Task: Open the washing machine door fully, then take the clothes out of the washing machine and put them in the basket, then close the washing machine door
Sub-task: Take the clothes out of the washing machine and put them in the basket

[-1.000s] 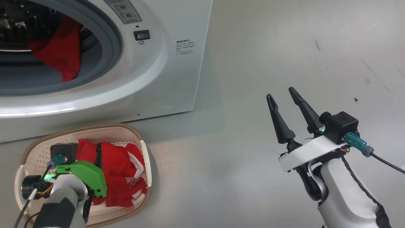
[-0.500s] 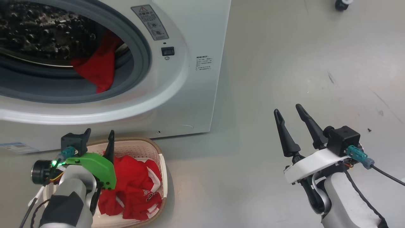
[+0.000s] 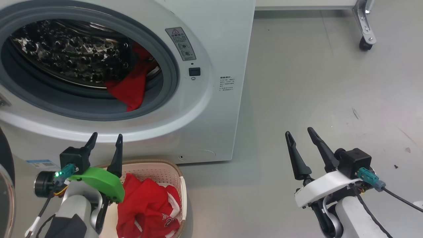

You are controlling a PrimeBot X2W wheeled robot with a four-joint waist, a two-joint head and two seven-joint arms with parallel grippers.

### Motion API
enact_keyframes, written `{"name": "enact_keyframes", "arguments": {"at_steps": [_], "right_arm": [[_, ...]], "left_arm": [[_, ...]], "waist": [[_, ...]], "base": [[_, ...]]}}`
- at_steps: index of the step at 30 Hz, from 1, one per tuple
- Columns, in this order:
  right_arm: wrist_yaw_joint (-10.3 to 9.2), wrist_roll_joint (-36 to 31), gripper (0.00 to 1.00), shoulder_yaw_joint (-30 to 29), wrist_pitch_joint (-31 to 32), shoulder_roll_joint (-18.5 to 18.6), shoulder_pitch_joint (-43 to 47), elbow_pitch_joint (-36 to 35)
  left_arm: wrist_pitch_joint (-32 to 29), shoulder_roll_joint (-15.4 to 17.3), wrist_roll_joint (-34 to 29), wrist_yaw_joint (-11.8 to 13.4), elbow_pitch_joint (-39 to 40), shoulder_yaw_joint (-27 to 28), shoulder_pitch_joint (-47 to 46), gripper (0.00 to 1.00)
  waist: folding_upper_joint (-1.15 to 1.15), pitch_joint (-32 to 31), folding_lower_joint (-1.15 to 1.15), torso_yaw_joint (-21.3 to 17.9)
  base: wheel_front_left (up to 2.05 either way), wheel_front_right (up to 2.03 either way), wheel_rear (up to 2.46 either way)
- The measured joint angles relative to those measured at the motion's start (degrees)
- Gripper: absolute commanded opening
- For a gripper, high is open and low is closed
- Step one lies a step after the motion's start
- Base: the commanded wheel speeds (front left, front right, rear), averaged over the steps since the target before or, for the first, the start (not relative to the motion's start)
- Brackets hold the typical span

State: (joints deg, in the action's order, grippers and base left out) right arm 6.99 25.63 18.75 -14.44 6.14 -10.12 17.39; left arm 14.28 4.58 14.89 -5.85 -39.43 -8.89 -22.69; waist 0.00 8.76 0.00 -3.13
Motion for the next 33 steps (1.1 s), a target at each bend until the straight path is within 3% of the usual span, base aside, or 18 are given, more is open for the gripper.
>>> {"name": "enact_keyframes", "arguments": {"at_steps": [16, 33], "right_arm": [[0.00, 0.0, 1.00, -1.1, 0.0, -0.2, 2.2, -1.1], [0.00, 0.0, 1.00, -1.7, 0.0, -0.4, 2.6, -1.8]], "left_arm": [[0.0, -0.4, 0.2, 1.2, 12.4, 3.4, 8.1, 1.00], [0.0, -1.1, -0.3, 2.0, 19.3, 3.8, 12.6, 1.00]], "waist": [[0.00, -2.7, 0.00, 0.0], [0.00, -2.5, 0.00, -0.4]], "base": [[0.00, 0.00, 0.00], [0.00, 0.00, 0.00]]}}
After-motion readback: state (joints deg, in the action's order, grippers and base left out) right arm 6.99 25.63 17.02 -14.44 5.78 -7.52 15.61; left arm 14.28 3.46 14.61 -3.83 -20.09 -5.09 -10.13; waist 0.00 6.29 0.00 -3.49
